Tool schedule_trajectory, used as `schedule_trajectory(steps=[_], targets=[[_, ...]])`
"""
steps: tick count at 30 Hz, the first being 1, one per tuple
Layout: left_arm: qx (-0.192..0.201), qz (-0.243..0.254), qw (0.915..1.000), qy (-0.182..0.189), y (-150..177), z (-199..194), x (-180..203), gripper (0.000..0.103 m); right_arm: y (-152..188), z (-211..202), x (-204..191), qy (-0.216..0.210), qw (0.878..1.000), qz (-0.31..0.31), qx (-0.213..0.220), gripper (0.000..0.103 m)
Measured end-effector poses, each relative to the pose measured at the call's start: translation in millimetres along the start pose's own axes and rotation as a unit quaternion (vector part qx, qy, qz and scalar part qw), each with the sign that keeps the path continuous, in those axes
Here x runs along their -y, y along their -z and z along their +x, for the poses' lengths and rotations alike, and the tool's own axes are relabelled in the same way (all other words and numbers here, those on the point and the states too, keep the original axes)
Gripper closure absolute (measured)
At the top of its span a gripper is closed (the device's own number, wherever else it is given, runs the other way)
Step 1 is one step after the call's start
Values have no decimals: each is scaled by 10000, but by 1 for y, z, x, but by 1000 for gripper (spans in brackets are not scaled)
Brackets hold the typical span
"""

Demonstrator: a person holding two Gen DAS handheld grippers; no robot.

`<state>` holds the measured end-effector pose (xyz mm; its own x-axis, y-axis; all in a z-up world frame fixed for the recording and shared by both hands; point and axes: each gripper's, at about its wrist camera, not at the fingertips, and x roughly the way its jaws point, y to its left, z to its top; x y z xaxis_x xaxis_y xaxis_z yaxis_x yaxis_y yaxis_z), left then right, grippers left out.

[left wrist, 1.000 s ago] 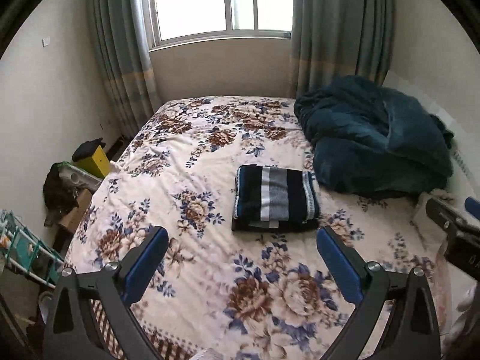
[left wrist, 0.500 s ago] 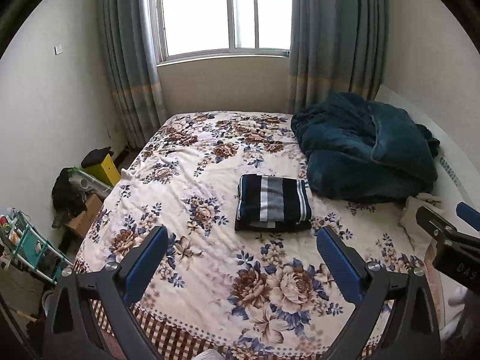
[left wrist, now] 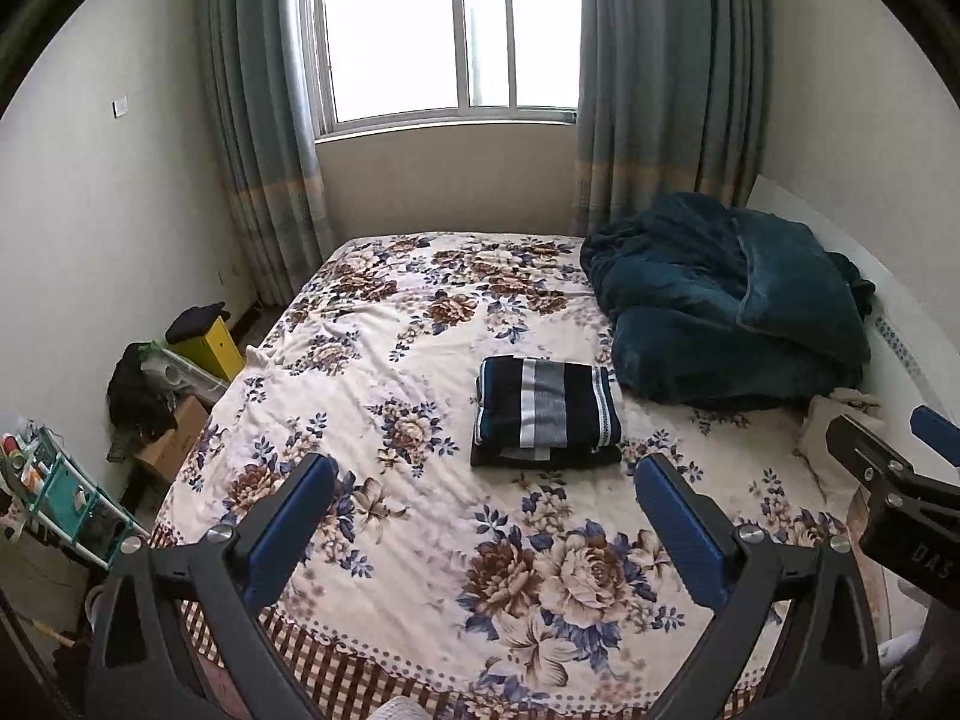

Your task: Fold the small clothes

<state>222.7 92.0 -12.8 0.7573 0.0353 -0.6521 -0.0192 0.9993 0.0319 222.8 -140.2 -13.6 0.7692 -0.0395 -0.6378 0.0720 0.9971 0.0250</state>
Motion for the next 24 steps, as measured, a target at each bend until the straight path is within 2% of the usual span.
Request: schedule_trajectory(steps=[24], targets=[[155,60,9999,-15,-12,-9,7,0,-6,-8,-5,-115,9999,8,48,0]])
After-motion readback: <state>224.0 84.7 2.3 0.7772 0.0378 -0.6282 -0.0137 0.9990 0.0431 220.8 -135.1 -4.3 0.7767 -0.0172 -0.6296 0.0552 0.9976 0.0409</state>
